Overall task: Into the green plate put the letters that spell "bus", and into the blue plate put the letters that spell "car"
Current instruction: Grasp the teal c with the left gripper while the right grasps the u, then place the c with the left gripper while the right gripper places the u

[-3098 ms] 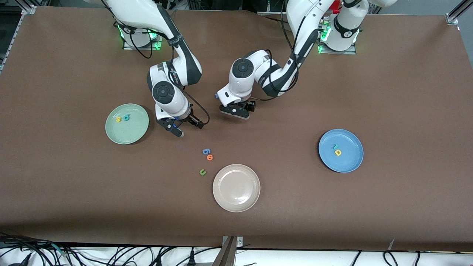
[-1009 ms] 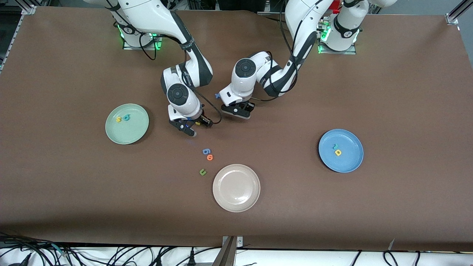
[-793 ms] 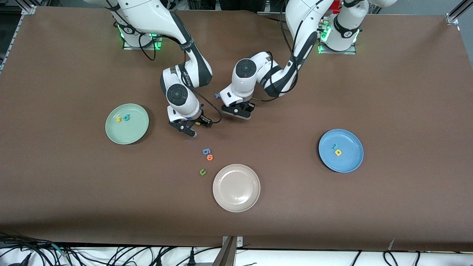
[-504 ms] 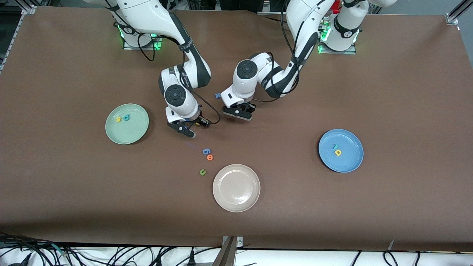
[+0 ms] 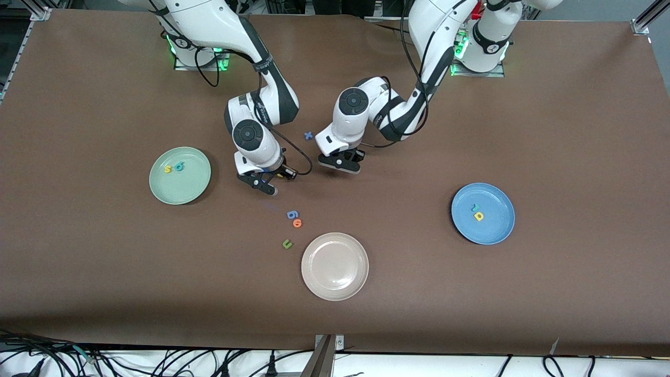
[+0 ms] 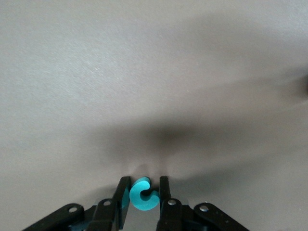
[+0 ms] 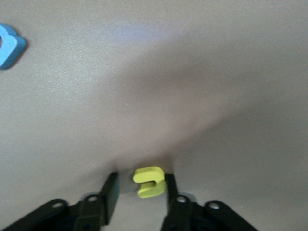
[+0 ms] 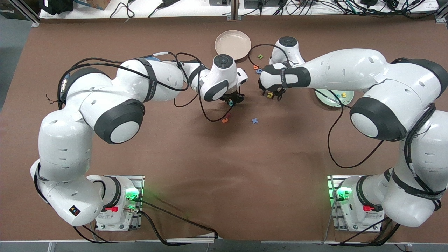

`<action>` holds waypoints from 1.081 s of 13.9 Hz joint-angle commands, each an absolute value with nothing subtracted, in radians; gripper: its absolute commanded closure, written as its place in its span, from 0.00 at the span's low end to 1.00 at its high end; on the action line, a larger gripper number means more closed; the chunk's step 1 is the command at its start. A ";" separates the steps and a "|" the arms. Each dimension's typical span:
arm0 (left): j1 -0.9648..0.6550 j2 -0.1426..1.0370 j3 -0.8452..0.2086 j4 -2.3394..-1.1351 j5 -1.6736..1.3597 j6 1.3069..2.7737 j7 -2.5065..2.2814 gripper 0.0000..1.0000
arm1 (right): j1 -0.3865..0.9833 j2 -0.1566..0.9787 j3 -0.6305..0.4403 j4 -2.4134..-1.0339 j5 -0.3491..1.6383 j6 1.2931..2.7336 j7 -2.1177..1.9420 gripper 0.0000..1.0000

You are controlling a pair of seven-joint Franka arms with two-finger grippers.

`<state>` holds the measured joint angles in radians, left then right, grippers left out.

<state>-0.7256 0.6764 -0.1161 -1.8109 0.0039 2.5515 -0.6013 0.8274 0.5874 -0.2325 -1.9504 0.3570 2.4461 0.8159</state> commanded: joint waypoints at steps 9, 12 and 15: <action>-0.419 0.534 -0.115 -1.764 0.032 2.221 -0.090 0.70 | 0.828 0.595 -0.252 -1.963 0.379 2.416 0.793 0.83; -0.296 0.511 -0.117 -1.778 0.032 2.172 0.067 0.69 | 0.828 0.589 -0.256 -1.957 0.379 2.390 0.793 0.87; -0.206 0.512 -0.114 -1.779 0.037 2.132 0.150 0.69 | 0.828 0.549 -0.310 -1.939 0.367 2.280 0.776 0.87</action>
<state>-0.2531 0.5394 -0.1017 -1.7508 0.0061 2.1534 0.0974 0.8280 0.5811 -0.2732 -1.9432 0.3622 2.3543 0.8092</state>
